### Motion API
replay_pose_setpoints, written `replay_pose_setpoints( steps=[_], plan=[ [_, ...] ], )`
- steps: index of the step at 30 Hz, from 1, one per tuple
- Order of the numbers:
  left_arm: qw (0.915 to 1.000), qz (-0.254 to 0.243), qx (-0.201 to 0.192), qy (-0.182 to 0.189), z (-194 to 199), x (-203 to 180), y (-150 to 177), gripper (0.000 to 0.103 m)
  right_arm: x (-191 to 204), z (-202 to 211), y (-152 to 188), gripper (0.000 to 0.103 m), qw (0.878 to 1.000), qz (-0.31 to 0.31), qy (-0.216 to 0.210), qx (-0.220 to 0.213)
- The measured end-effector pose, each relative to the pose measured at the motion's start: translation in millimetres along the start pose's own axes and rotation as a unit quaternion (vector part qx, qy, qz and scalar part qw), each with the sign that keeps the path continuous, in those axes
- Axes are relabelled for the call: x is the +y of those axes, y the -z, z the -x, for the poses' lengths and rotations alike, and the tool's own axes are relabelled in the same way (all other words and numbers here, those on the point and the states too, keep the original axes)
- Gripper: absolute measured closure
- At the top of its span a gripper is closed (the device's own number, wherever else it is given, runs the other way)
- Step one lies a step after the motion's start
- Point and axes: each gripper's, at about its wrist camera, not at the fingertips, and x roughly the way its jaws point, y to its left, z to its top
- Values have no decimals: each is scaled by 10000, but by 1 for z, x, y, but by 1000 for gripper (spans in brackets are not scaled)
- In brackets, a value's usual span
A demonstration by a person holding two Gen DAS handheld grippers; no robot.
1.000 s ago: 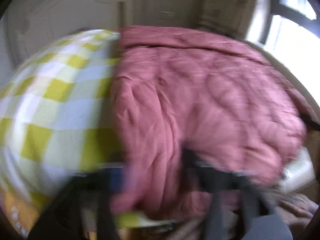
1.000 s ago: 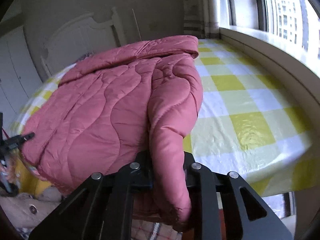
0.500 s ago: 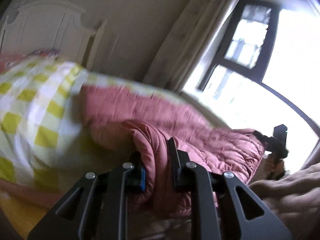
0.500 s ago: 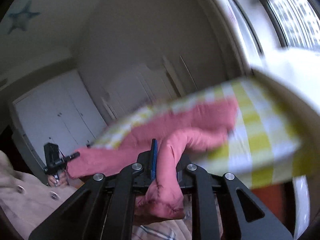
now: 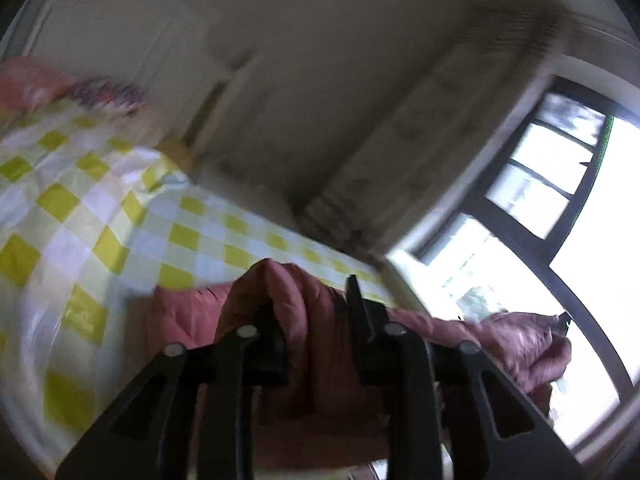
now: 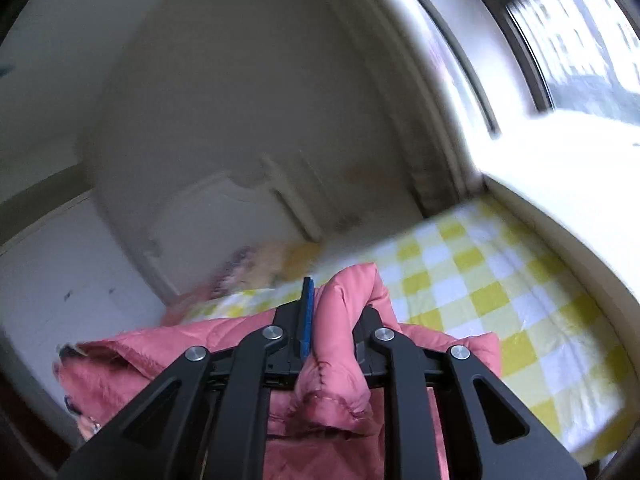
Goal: Fold large clothes
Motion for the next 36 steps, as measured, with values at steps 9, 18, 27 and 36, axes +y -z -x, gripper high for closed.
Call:
replay_pose_setpoints(
  steps=[9, 18, 27, 36],
  plan=[
    [9707, 1899, 402, -1416, -124, 145, -10, 17, -129, -111, 8, 4, 9711, -2143, -606, 859],
    [9877, 522, 787, -1246, -109, 123, -1, 13, -111, -93, 23, 8, 9856, -137, 700, 1535],
    [9782, -1148, 746, -1564, -121, 47, 10, 96, -62, -83, 54, 89, 9772, 1196, 1281, 1194],
    [9650, -212, 965, -2429, -177, 103, 35, 87, -122, -140, 81, 88, 9705, 296, 1927, 1418]
  ],
)
